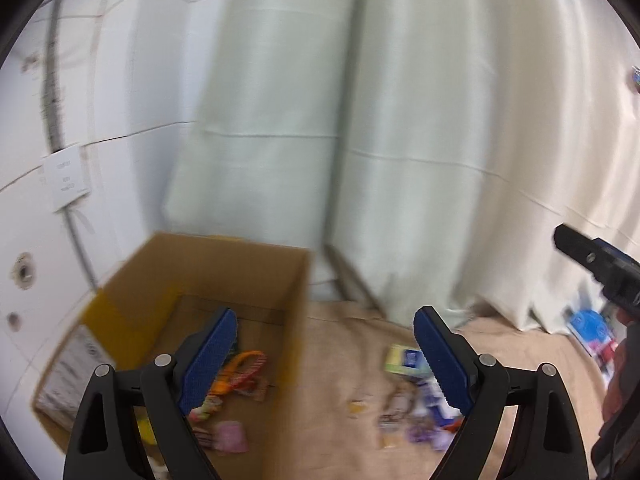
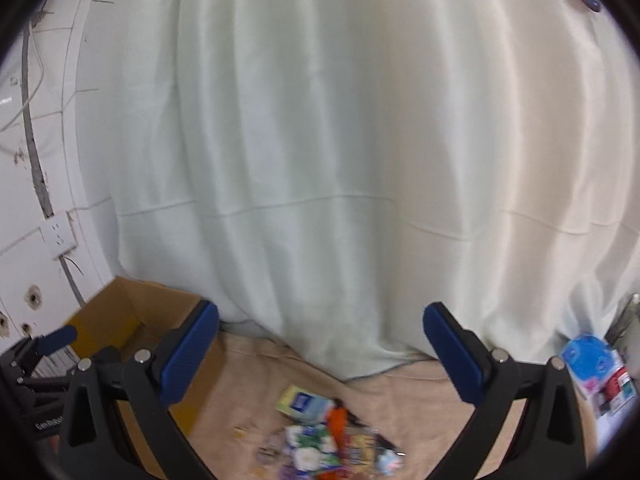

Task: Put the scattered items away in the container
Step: 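Move both grippers back to the pile toward the white tissue pack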

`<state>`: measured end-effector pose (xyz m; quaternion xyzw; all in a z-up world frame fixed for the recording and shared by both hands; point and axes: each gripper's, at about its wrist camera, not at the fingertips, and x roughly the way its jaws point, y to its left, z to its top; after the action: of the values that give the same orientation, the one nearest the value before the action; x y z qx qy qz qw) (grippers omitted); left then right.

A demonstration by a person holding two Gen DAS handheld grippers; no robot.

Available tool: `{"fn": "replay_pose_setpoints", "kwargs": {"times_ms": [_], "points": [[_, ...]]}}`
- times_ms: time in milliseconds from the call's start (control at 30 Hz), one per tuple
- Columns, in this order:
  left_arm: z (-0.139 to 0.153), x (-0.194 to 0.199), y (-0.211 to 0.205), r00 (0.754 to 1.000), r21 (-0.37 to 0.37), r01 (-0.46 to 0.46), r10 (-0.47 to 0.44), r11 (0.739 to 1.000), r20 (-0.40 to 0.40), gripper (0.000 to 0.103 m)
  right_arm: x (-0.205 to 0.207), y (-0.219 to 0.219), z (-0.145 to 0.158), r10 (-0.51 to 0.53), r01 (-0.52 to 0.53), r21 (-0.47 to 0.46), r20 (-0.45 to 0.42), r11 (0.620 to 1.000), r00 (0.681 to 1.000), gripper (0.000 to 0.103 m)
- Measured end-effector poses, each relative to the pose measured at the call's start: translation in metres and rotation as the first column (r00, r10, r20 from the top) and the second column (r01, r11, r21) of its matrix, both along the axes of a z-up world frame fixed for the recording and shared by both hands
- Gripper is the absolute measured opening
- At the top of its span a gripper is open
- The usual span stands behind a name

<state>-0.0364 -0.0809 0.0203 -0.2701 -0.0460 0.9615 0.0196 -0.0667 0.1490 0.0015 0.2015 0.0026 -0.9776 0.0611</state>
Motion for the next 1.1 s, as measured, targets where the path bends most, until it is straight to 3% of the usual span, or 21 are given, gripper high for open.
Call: {"fn": "replay_pose_setpoints", "kwargs": {"times_ms": [167, 300, 433, 533, 700, 1100], "points": [[-0.020, -0.012, 0.050, 0.999, -0.006, 0.037, -0.036, 0.999, 0.039, 0.091, 0.002, 0.046, -0.023, -0.032, 0.031, 0.011, 0.059, 0.999, 0.998, 0.103], [-0.051, -0.025, 0.085, 0.995, -0.071, 0.051, -0.044, 0.996, 0.091, 0.091, 0.002, 0.086, -0.047, -0.064, 0.068, -0.029, 0.115, 0.997, 0.991, 0.103], [-0.087, -0.033, 0.104, 0.989, -0.059, 0.042, -0.033, 0.997, 0.146, 0.091, 0.000, 0.109, -0.072, -0.061, 0.069, -0.045, 0.170, 0.997, 0.984, 0.103], [-0.114, -0.039, 0.114, 0.981, -0.031, 0.018, -0.012, 0.999, 0.195, 0.091, -0.006, 0.114, -0.089, -0.048, 0.059, -0.048, 0.202, 0.997, 0.978, 0.103], [-0.144, -0.046, 0.127, 0.971, -0.049, 0.025, -0.013, 0.998, 0.240, 0.091, -0.008, 0.117, -0.111, -0.026, 0.050, -0.092, 0.239, 0.995, 0.971, 0.103], [-0.171, -0.057, 0.137, 0.953, -0.059, -0.012, 0.030, 0.998, 0.303, 0.091, -0.006, 0.114, -0.149, -0.009, 0.029, -0.067, 0.289, 0.997, 0.957, 0.103]]}}
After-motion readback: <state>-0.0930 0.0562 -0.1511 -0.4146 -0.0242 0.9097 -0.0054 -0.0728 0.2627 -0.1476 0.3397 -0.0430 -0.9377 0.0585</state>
